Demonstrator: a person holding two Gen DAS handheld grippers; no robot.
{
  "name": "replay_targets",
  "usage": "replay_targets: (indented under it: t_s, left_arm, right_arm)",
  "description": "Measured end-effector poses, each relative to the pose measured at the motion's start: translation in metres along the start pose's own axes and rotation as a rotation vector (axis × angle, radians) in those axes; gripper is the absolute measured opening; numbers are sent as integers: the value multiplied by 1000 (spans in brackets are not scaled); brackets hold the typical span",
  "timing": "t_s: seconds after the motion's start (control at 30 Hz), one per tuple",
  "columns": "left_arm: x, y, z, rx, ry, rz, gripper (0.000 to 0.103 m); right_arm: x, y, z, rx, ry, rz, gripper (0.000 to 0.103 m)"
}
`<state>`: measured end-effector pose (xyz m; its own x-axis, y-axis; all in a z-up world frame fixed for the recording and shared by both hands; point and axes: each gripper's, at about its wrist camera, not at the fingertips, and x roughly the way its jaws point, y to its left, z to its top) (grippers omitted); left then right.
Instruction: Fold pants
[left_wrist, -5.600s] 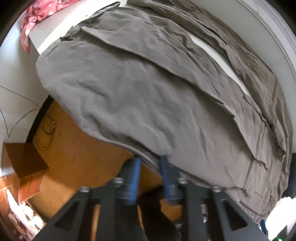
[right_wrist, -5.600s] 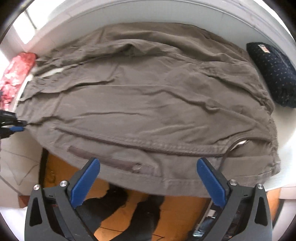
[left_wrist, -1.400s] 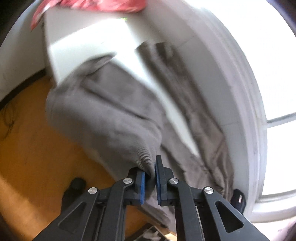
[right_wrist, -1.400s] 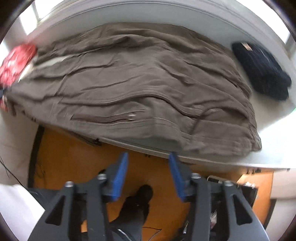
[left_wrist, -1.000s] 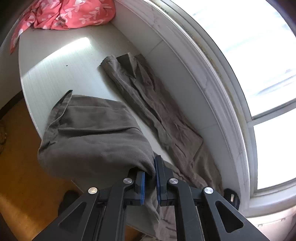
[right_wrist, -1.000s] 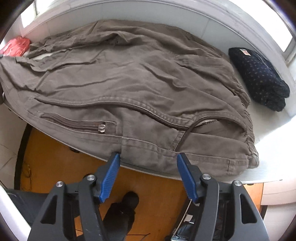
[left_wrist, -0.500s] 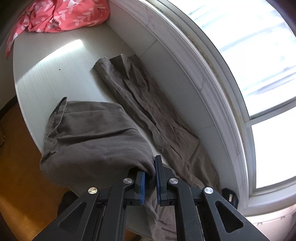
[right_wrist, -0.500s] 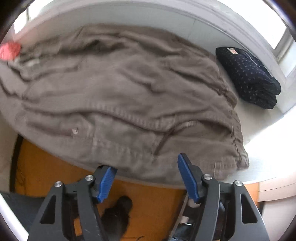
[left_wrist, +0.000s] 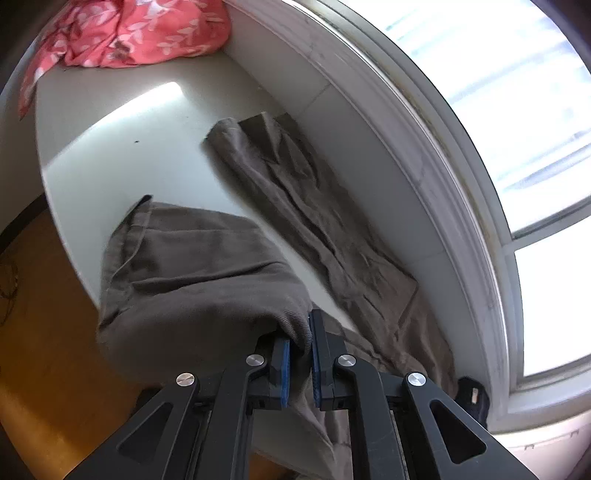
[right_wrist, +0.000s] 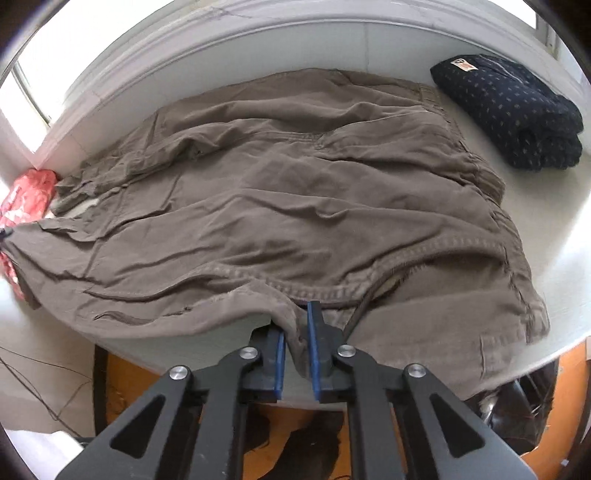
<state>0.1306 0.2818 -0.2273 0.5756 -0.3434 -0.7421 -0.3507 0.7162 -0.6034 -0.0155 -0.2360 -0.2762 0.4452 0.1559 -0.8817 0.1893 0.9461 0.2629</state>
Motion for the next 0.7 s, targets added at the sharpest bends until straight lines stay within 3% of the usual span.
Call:
replay_targets:
  t_s: [0.13, 0.47, 0.7]
  left_arm:
    - [-16, 10, -8, 0, -18, 20, 8]
    - [-51, 52, -34, -77, -34, 80, 8]
    - [-64, 34, -28, -45, -93, 93, 8]
  right_arm:
    - [-17, 1, -13, 12, -7, 38, 7]
    - [-34, -15, -9, 58, -26, 90, 7]
    - [-50, -8, 20, -28, -82, 106, 7]
